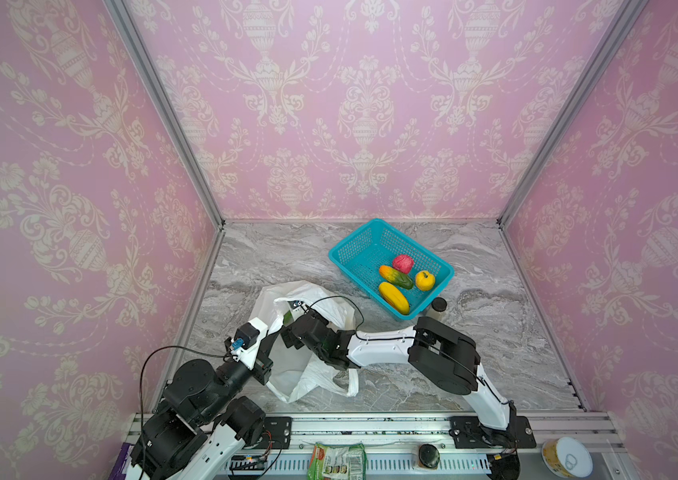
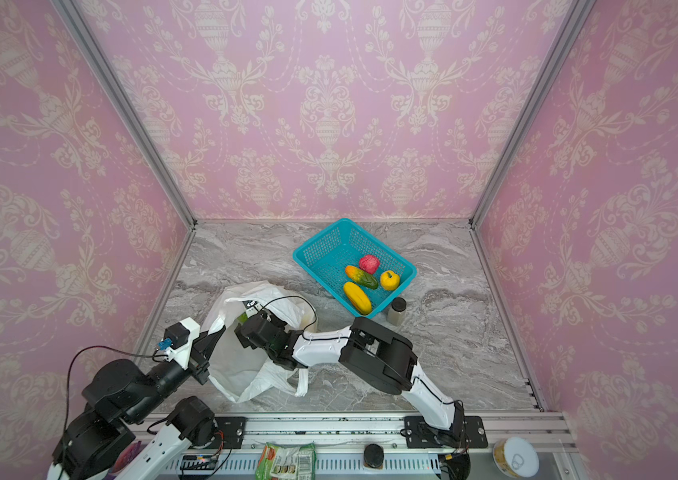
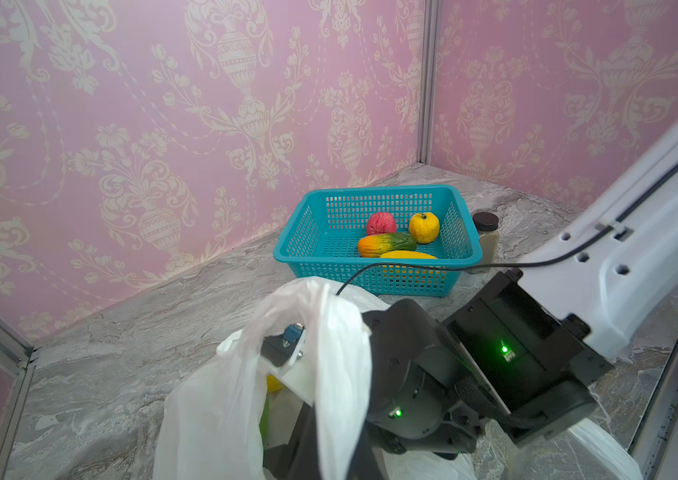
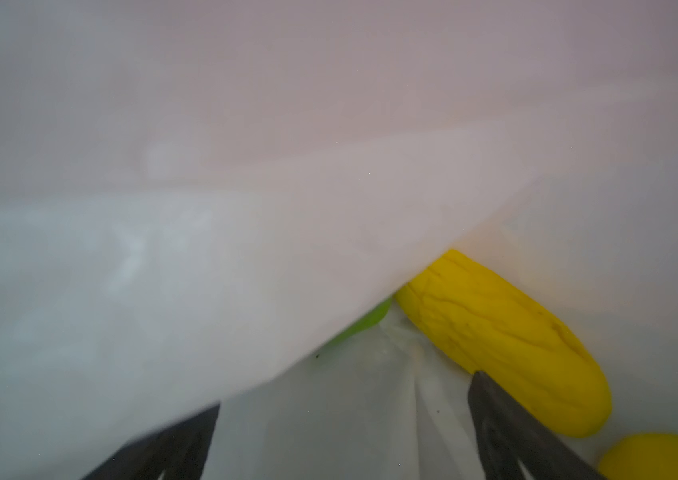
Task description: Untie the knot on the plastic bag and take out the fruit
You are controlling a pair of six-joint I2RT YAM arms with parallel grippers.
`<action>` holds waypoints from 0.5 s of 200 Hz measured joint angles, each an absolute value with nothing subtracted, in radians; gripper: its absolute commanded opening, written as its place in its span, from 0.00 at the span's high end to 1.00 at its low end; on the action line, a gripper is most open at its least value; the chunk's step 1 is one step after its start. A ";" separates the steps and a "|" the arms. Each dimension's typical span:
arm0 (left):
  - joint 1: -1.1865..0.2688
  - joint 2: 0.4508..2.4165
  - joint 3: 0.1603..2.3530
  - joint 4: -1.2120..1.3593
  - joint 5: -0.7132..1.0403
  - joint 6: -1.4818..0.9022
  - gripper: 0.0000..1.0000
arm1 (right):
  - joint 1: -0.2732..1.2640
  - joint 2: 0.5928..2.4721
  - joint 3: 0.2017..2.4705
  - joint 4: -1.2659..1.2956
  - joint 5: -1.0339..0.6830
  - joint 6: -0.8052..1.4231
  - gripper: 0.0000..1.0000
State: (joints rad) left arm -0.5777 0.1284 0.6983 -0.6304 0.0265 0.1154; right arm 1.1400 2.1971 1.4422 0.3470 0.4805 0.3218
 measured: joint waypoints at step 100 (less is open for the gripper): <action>-0.578 0.159 0.694 -0.637 0.019 0.115 1.00 | 1.108 2.437 1.796 0.226 0.366 0.398 0.00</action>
State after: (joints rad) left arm -0.5777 0.1585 0.6945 -0.6369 0.0189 0.1154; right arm 1.1084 2.4374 1.7962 0.2264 0.3660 0.3977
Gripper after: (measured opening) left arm 0.046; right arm 0.998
